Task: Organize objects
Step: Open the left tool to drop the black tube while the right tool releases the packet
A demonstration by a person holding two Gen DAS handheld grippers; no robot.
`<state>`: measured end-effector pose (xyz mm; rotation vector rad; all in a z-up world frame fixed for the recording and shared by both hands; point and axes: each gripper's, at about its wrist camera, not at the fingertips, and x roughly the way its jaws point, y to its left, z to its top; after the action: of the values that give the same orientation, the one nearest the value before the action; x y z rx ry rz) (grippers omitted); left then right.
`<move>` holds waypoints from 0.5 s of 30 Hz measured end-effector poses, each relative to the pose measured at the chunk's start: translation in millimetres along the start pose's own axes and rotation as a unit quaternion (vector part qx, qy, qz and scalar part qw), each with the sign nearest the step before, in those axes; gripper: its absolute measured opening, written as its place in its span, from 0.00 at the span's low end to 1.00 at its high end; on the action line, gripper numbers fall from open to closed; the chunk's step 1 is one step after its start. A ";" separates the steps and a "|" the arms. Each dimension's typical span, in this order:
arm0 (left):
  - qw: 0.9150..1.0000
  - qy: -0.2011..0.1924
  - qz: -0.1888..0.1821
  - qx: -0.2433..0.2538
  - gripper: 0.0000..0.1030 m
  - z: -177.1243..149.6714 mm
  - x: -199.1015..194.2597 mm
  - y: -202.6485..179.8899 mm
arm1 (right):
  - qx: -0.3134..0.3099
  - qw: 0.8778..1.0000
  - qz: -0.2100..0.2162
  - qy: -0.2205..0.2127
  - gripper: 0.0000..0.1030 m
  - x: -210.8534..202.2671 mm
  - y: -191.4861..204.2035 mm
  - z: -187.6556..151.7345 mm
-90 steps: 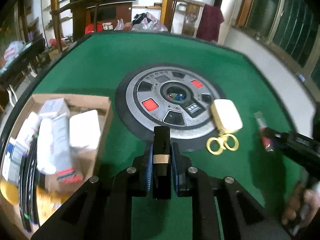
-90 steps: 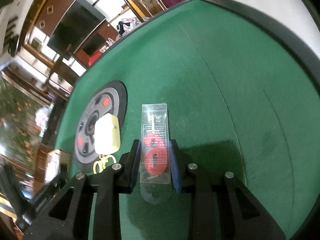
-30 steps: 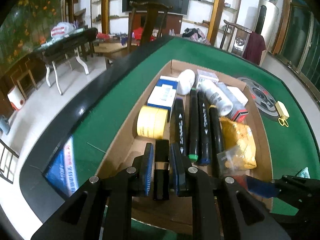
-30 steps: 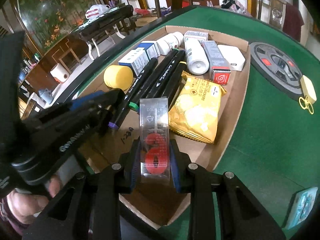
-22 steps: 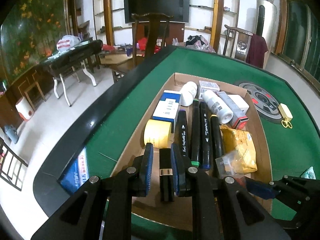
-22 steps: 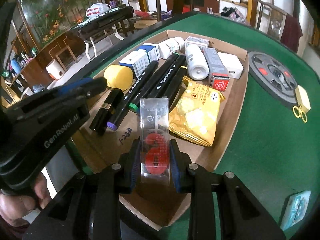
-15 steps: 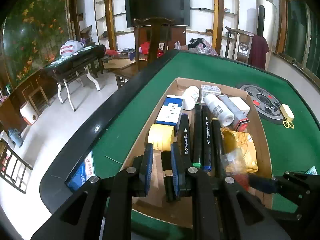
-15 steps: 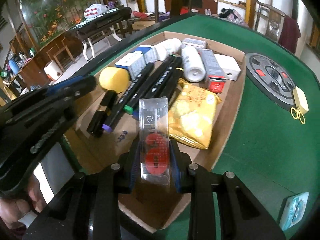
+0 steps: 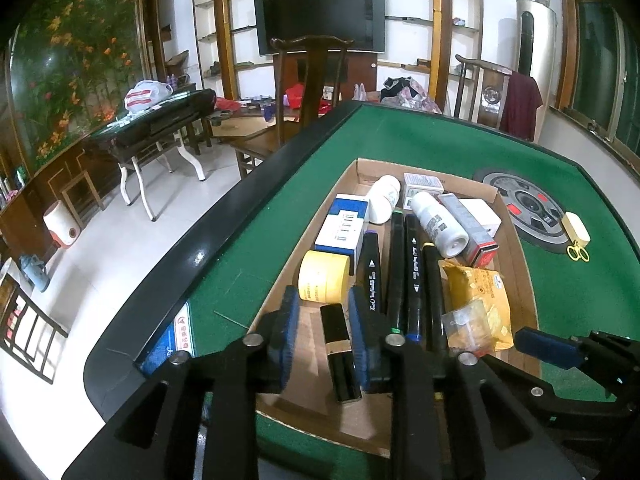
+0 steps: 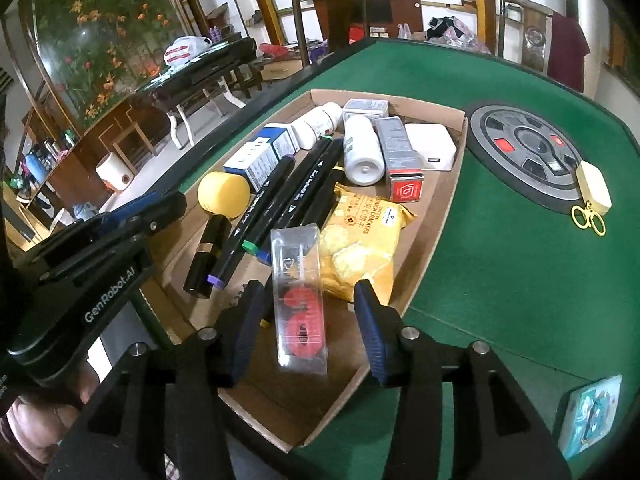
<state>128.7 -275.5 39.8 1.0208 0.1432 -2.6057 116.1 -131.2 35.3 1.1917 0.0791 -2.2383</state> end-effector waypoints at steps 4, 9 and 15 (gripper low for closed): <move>1.000 -0.006 0.002 -0.003 0.37 -0.1 -3.4 -1.6 | 0.001 1.000 -0.003 -0.005 0.44 -2.1 -3.0 0.7; 1.000 -0.023 0.008 -0.001 0.49 2.0 -11.0 -5.6 | 0.004 1.000 -0.007 -0.014 0.44 -5.8 -7.0 0.9; 0.999 -0.031 0.015 0.011 0.57 3.3 -16.7 -16.5 | 0.017 1.000 -0.004 -0.018 0.46 -7.2 -16.6 -0.3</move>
<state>132.3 -256.2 53.1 0.9405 0.0820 -2.6135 110.6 -114.0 37.1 1.1699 0.0300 -2.2753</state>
